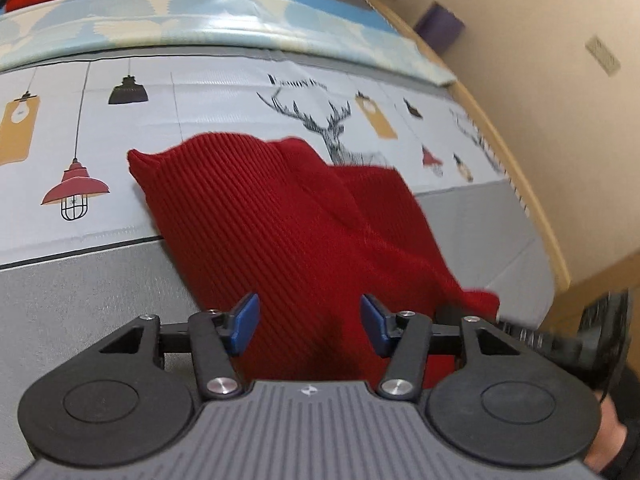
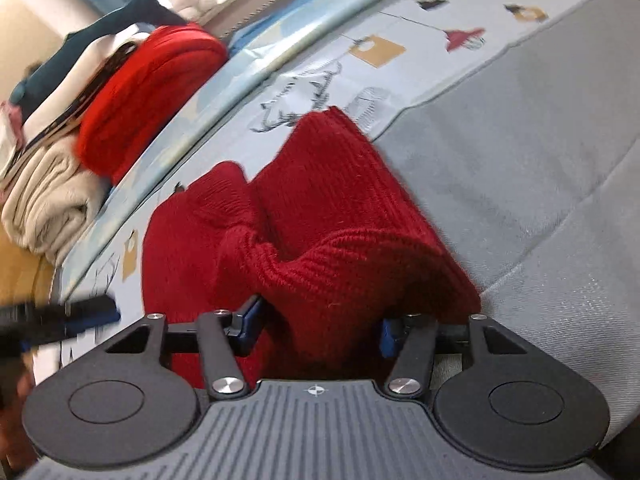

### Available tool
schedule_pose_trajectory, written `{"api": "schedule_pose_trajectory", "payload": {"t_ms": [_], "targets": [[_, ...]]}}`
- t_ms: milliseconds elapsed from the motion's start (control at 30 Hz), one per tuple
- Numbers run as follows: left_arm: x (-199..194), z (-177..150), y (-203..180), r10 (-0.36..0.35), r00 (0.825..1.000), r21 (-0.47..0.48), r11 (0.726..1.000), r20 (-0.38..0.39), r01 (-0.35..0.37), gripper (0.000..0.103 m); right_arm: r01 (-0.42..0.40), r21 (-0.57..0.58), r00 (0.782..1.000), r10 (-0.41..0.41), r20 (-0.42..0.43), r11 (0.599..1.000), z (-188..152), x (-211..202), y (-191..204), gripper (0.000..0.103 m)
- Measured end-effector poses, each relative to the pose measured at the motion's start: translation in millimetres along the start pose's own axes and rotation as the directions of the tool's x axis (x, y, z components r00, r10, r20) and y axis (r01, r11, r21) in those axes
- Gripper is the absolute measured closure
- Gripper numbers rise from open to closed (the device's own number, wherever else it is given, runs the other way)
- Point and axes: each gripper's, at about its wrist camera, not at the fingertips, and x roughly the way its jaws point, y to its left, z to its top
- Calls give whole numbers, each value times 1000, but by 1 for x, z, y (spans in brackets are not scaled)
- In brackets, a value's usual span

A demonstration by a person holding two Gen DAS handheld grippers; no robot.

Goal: Fold small clothes

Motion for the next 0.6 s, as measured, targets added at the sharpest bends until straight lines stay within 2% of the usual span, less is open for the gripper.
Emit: {"api": "schedule_pose_trajectory", "payload": {"t_ms": [33, 100, 133, 167, 200, 233, 300, 333, 367, 400, 433, 500, 533, 567, 600], "targets": [[1, -2, -1, 1, 1000, 8, 1000, -4, -1, 44, -2, 11, 1000, 2, -1, 1000, 1, 2, -1, 47], [2, -3, -3, 0, 1000, 22, 1000, -11, 0, 46, -6, -13, 1000, 6, 7, 1000, 4, 0, 2, 60], [3, -3, -4, 0, 1000, 25, 1000, -12, 0, 46, -10, -58, 1000, 11, 20, 998, 3, -3, 9, 73], [3, -3, -5, 0, 1000, 28, 1000, -11, 0, 46, -14, -113, 999, 19, 46, 994, 1, -10, 17, 82], [4, -3, -6, -3, 1000, 29, 1000, -8, 4, 47, -19, -180, 995, 36, 91, 983, -1, -19, 28, 84], [4, -2, -7, -10, 1000, 31, 999, -7, 10, 49, -25, -264, 984, 70, 163, 964, -5, -36, 41, 85], [4, -1, -10, -24, 1000, 41, 999, 1, 24, 49, -39, -352, 959, 135, 251, 935, -11, -62, 57, 86], [4, 0, -13, -30, 1000, 50, 998, 3, 30, 49, -23, -359, 949, 133, 286, 933, -13, -71, 59, 86], [5, 0, -16, -35, 999, 61, 998, 2, 35, 49, 34, -335, 948, 75, 309, 942, -14, -73, 56, 85], [8, 1, -19, -35, 999, 73, 997, -2, 35, 49, 100, -291, 952, -7, 305, 952, -13, -68, 48, 85], [10, 0, -21, -33, 999, 80, 996, -7, 33, 49, 172, -217, 961, -116, 250, 961, -11, -55, 32, 85], [16, -1, -26, -30, 999, 92, 995, -22, 32, 49, 244, -85, 970, -241, 39, 966, -9, -25, -5, 81], [18, -2, -28, -27, 999, 103, 994, -28, 30, 49, 256, 1, 966, -256, -29, 967, -10, -19, -22, 71], [20, -2, -31, -26, 999, 116, 993, -33, 30, 49, 254, 35, 967, -253, -29, 967, -9, -22, -26, 65], [23, -2, -34, -28, 999, 129, 991, -38, 32, 49, 259, 24, 966, -258, -13, 966, -6, -27, -23, 64]]}}
